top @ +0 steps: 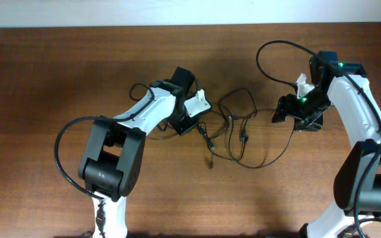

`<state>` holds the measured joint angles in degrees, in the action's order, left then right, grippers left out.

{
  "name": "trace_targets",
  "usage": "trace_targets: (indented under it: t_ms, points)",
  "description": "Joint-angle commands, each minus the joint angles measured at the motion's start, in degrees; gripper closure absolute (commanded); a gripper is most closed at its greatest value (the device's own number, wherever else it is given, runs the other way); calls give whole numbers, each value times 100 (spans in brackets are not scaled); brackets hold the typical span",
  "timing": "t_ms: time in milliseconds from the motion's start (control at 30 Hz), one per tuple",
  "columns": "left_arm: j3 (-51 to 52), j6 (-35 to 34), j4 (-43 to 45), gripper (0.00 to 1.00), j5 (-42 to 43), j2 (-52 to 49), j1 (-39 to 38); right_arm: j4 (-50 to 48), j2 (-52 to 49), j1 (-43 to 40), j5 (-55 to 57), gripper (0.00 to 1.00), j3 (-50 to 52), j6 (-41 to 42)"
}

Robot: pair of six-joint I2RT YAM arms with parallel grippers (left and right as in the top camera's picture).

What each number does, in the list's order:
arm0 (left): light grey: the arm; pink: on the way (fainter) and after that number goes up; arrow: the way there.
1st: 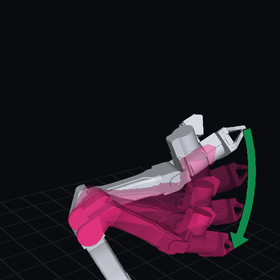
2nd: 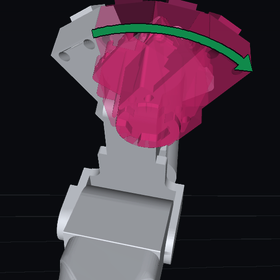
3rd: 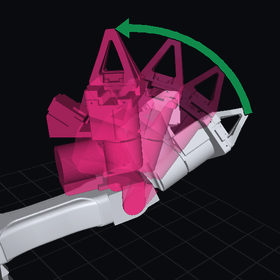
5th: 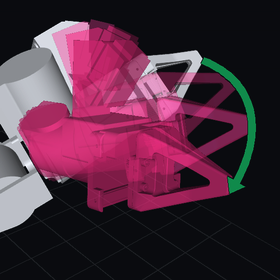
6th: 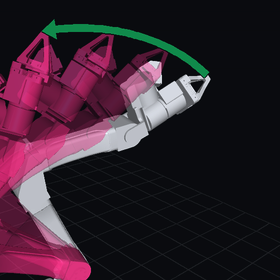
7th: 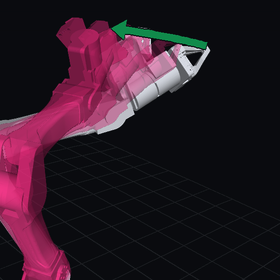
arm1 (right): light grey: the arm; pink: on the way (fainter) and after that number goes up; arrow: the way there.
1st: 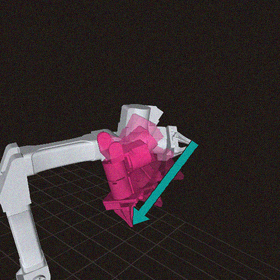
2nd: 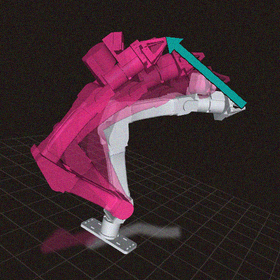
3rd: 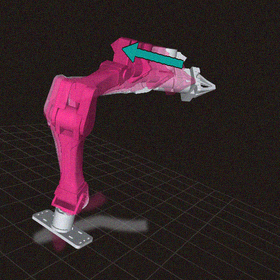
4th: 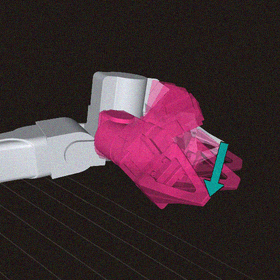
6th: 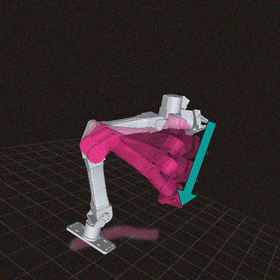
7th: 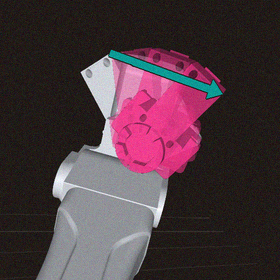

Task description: Untangle cables

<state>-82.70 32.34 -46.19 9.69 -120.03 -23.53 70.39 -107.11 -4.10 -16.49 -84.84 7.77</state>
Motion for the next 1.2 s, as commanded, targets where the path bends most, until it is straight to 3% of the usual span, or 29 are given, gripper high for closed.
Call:
trace_targets:
  t_ms: [0, 167, 267, 500, 567, 667, 733, 967, 1033, 1067, 1167]
  points:
    - [-90, -511, -278, 100, -46, -11, 136, 9, -9, -4, 26, 27, 9, 22]
    - [-1390, -1370, -1056, 100, -48, 1515, 699, 9, -9, -4, 26, 27, 9, 22]
    - [-1447, -1414, -999, 100, -50, 2780, 1434, 2, -9, -4, 26, 27, 9, 22]
    - [-1449, -1497, -487, 100, -632, 3023, 3285, -35, -9, -4, 26, 27, 9, 22]
    - [-1447, -1506, -638, 100, -522, 3027, 3261, -35, -9, -4, 26, 26, 9, 22]
    - [-1233, -3484, -1207, 100, -461, 2710, 2511, -79, -9, -4, 26, 26, 9, 22]
    - [-817, -3971, -1119, 100, -501, 2295, 2068, -79, -9, -4, 26, 27, 9, 22]
    - [-739, -4605, -376, 100, -498, 269, 1091, -81, -9, -4, 28, 26, 9, 22]
    - [-739, -4599, 61, 77, -503, 105, 977, -81, -9, -4, 28, 26, 9, 22]
    - [-739, -4597, 240, 58, -503, 105, 973, -83, -9, -4, 28, 26, 9, 22]
    - [-739, -4168, 614, 44, -501, 101, 975, -140, -9, -4, 28, 26, 9, 22]
